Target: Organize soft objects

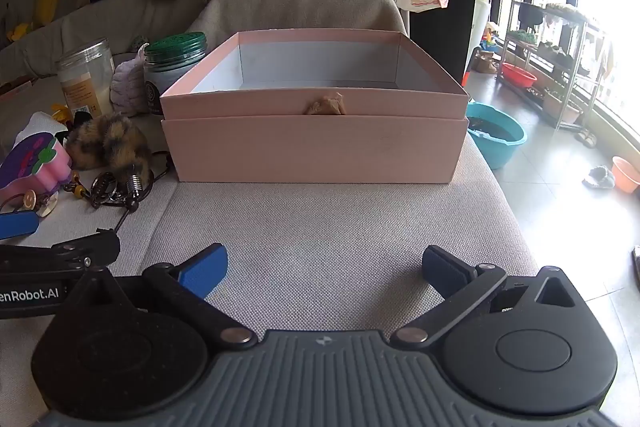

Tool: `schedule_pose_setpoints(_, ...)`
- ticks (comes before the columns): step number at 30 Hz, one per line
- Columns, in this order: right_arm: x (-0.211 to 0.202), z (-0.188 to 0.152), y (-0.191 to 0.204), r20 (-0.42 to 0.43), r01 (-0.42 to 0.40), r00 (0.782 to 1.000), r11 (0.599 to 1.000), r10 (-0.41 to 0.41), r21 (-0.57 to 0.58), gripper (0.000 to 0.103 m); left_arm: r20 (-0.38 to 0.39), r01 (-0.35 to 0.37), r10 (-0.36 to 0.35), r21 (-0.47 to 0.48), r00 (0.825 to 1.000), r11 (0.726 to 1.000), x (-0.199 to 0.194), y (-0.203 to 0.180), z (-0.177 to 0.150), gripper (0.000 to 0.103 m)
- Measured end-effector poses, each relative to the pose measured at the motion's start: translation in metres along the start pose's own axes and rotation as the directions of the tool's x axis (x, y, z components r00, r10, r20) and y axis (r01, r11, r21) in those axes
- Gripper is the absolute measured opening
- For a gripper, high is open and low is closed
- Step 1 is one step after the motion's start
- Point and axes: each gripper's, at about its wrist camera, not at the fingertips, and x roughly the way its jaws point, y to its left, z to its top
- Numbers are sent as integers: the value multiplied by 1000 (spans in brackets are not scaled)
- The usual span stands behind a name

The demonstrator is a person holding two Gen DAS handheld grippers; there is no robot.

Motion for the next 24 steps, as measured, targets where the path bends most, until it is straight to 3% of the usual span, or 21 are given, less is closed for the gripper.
schedule_pose_setpoints(24,-1,0,0,-2,-3,1000,1000,3,4,103,-3,-7,7,10,1000,1000,0,0,0,103)
